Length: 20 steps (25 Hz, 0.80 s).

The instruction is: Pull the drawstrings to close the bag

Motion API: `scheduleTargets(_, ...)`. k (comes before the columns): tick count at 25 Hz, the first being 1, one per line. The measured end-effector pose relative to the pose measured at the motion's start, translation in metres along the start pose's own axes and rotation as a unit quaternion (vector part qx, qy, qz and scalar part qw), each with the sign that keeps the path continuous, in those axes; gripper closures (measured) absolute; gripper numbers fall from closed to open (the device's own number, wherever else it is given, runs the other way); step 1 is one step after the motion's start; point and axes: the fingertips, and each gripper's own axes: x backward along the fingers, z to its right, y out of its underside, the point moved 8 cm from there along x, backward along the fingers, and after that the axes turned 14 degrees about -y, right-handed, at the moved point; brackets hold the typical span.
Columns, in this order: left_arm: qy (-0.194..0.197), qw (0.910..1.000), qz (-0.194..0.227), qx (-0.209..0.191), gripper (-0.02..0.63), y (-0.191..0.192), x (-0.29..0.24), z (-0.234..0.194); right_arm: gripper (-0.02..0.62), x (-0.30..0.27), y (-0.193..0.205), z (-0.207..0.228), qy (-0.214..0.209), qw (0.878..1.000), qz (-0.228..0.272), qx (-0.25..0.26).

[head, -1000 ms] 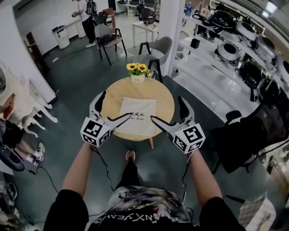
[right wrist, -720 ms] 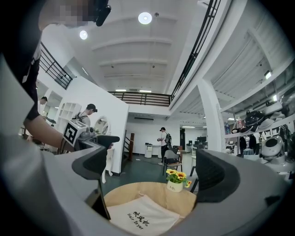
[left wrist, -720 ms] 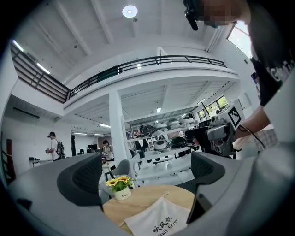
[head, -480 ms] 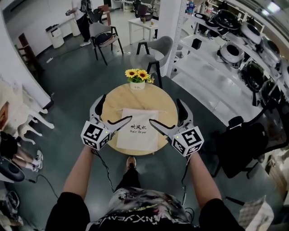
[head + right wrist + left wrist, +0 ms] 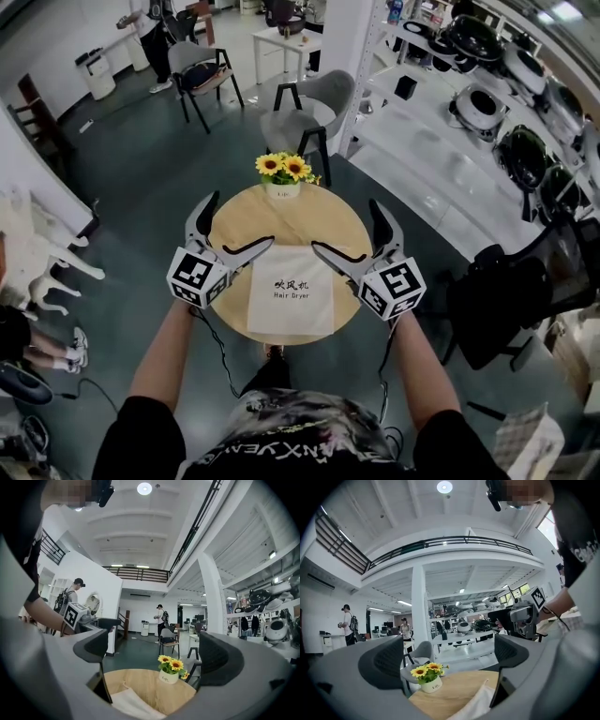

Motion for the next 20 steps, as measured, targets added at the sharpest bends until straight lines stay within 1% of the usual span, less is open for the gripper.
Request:
scheduleTargets(5, 0.008, 0.9999, 0.003, 0.006, 0.020, 0.005, -0.030, -0.032, 0.011, -0.031, -0.002, 0.020, 0.011, 1.000, -0.006, -0.001)
scheduleTargets(10, 0.023, 0.9996, 0.005, 0.012, 0.020, 0.011, -0.058, -0.055, 0.011, -0.055, -0.004, 0.037, 0.026, 1.000, -0.010, -0.002)
scheduleTargets(15, 0.041, 0.9990, 0.002, 0.020, 0.021, 0.020, -0.087, -0.068, 0.011, -0.073, -0.003, 0.057, 0.036, 0.999, -0.014, -0.003)
scheduleTargets(20, 0.054, 0.9982, -0.001, 0.025, 0.021, 0.029, -0.103, -0.076, 0.011, -0.086, 0.003, 0.068, 0.042, 0.999, -0.015, -0.004)
